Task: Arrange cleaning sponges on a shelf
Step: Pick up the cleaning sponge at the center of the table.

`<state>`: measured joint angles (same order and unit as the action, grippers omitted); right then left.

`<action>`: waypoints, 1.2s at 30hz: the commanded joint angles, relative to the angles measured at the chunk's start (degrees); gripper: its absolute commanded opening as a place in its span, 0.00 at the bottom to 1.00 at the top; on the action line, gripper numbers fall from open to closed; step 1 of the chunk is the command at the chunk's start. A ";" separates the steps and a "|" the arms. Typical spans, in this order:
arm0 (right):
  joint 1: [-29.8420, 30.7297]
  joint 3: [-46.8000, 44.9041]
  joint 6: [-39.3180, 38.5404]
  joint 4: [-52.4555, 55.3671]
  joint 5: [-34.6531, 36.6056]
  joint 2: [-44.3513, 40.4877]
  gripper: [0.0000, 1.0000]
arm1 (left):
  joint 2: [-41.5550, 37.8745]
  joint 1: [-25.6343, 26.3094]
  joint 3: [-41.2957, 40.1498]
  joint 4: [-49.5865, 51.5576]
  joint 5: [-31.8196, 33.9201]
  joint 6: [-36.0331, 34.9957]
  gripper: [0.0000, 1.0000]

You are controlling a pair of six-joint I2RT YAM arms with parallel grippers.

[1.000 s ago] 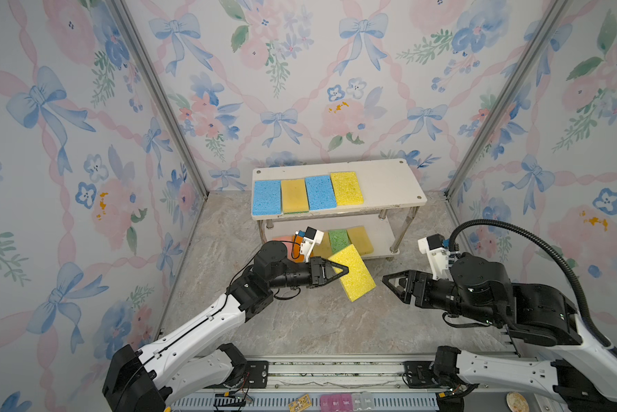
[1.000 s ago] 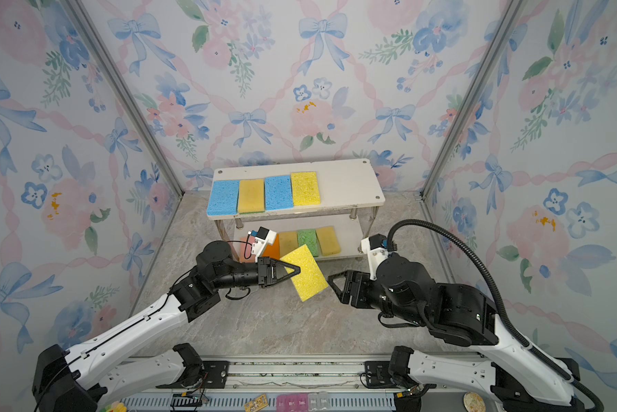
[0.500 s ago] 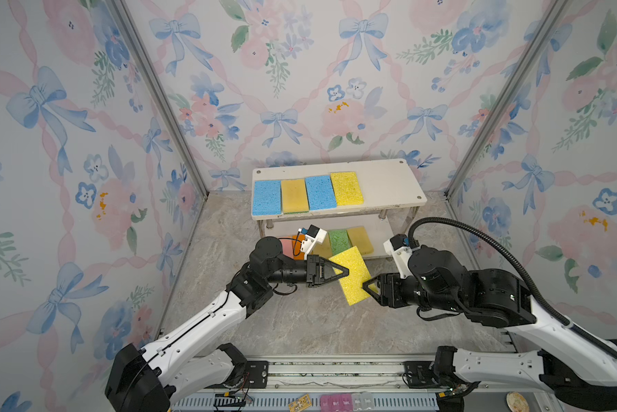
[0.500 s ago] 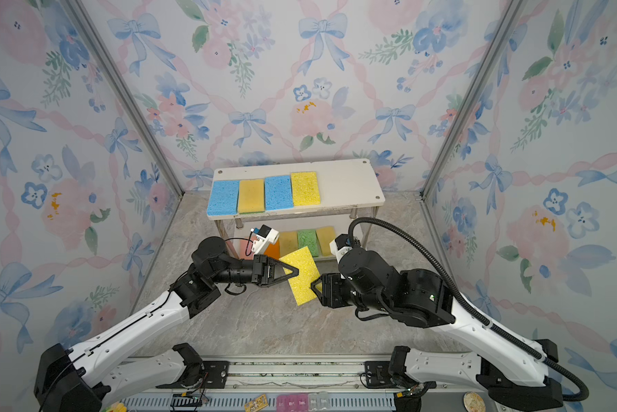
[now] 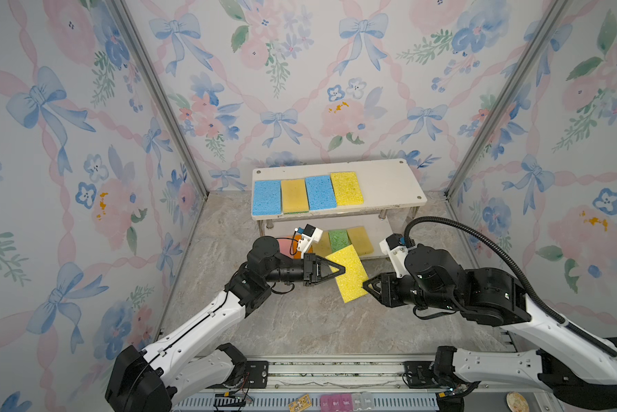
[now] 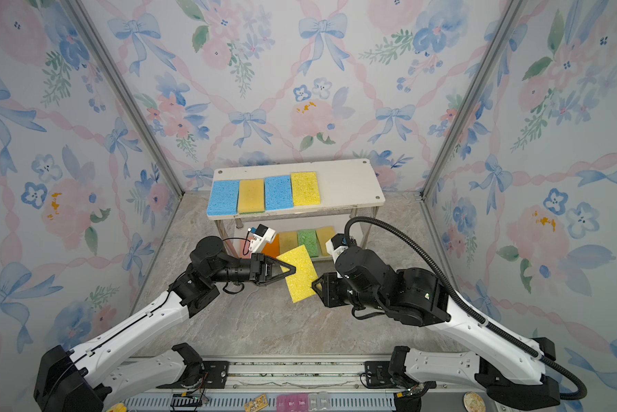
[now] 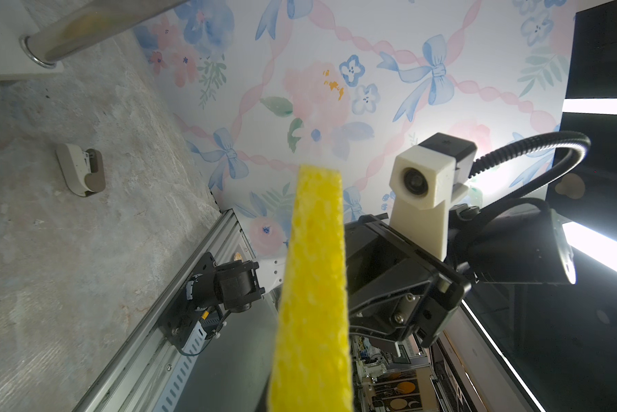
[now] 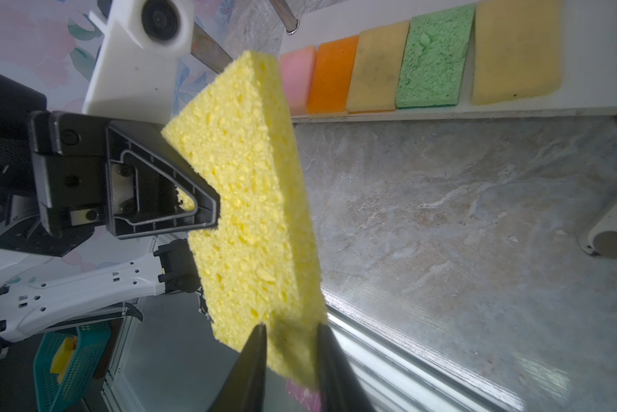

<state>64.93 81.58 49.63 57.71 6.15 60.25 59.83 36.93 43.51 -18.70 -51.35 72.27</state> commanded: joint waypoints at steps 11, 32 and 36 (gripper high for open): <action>-0.44 0.46 0.45 -0.28 0.02 1.48 0.00 | -1.64 -0.43 -1.88 -1.34 -0.42 0.43 0.12; -14.63 29.89 -10.11 5.99 -3.25 3.44 0.00 | -9.91 -4.38 -1.75 2.62 7.93 -6.86 0.98; -30.36 40.29 -13.31 12.43 -16.96 11.42 0.00 | -10.08 -5.63 -0.19 8.11 9.30 -11.08 0.98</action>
<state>40.73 117.95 40.53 63.70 0.05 66.15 50.19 32.21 41.80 -14.94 -43.48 65.82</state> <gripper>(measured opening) 0.045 0.980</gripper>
